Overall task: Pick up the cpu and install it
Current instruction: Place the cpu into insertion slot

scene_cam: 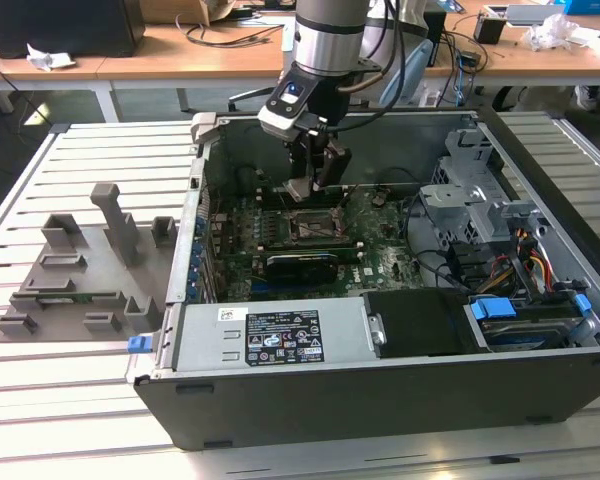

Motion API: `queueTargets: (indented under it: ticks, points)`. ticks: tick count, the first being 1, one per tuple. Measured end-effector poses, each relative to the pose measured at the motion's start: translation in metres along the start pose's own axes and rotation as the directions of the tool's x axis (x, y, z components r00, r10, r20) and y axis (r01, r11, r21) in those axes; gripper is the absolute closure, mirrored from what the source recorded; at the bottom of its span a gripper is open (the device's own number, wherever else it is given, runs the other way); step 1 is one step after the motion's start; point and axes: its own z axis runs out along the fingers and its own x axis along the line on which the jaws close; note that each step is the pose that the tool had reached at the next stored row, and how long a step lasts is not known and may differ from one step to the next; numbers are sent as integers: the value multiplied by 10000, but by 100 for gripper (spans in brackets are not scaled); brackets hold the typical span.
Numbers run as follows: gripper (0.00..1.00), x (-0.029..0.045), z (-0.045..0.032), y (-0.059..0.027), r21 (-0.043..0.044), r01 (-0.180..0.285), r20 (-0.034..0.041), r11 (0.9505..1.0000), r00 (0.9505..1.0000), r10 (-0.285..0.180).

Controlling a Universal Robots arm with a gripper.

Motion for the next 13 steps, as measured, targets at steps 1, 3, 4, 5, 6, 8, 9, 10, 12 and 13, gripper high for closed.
queueTargets:
  ticks: [1, 3, 4, 5, 6, 8, 9, 10, 12, 13]
  points:
    - [45, 0, 0, 0, 0, -32, -4, 10000, 10000, 32]
    - [45, 0, 0, 0, 2, -110, -10, 9999, 9999, 110]
    - [45, 0, 0, 0, 3, -149, -13, 9999, 9999, 149]
    - [45, 0, 0, 0, 4, -208, -17, 9998, 9998, 208]
    - [45, 0, 0, 0, 6, -269, -20, 9996, 9996, 269]
    - [45, 0, 0, 0, 24, -508, -9, 9987, 9987, 508]
    - [45, 0, 1, 0, 36, -678, 4, 9977, 9977, 677]
    - [45, 0, 1, 1, 57, -897, 32, 9960, 9960, 897]
    - [45, 0, 1, 0, 75, -1158, 47, 9932, 9933, 1158]
    - [45, 0, 1, 0, 77, -1194, 46, 9928, 9928, 1193]
